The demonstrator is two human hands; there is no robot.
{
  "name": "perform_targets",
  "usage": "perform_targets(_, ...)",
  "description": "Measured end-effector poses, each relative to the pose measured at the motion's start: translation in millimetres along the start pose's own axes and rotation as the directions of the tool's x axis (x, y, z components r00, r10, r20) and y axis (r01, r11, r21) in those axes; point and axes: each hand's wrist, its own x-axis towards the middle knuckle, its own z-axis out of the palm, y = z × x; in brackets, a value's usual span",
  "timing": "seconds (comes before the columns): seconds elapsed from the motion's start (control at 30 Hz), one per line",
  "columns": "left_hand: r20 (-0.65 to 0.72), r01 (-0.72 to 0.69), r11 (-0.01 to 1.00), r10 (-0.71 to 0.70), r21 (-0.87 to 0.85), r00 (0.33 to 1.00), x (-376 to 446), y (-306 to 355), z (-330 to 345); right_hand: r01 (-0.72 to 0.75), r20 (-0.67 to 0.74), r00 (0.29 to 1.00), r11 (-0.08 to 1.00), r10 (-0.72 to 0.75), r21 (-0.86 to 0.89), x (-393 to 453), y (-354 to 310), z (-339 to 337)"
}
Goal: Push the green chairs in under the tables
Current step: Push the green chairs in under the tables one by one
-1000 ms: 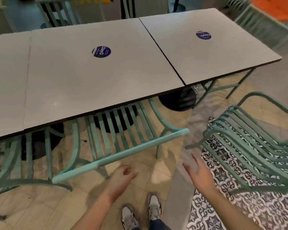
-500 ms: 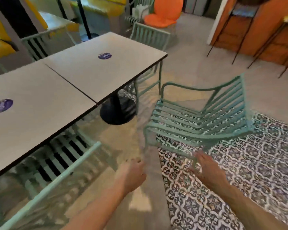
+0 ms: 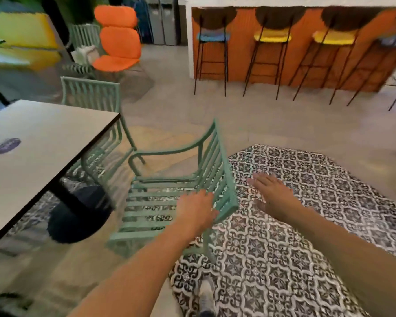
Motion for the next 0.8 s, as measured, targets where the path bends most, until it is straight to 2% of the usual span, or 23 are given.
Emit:
perform_targets(0.17, 0.031, -0.003, 1.0, 0.004, -0.025, 1.0, 106.7, 12.7, -3.9, 0.05, 0.026, 0.998, 0.997, -0.048, -0.06, 78.9, 46.8, -11.1)
perform_targets(0.3, 0.132, 0.047, 0.997, -0.04, -0.053, 0.99, 159.7, 13.5, 3.2, 0.147, 0.078, 0.987, 0.986, -0.142, -0.073, 136.3, 63.3, -11.5)
perform_targets(0.5, 0.19, 0.216, 0.958, -0.18, -0.191, 0.965, 211.0, 6.8, 16.1, 0.343, 0.154, 0.932, 0.936, -0.328, -0.084, 227.4, 80.6, 0.6)
perform_targets(0.67, 0.263, 0.423, 0.86, -0.354, -0.286, 0.897, 262.6, 21.2, 42.0, 0.577, 0.217, 0.808, 0.81, -0.547, -0.107, 315.4, 95.4, 25.7)
perform_targets(0.73, 0.279, 0.488, 0.815, -0.412, -0.313, 0.867, 278.0, 26.2, 52.0, 0.686, 0.243, 0.72, 0.72, -0.65, -0.104, 345.7, 99.2, 37.1)
perform_targets(0.8, 0.307, 0.602, 0.71, -0.519, -0.365, 0.798, 290.2, 32.5, 59.6, 0.776, 0.295, 0.621, 0.622, -0.726, -0.103, 374.5, 103.9, 43.4)
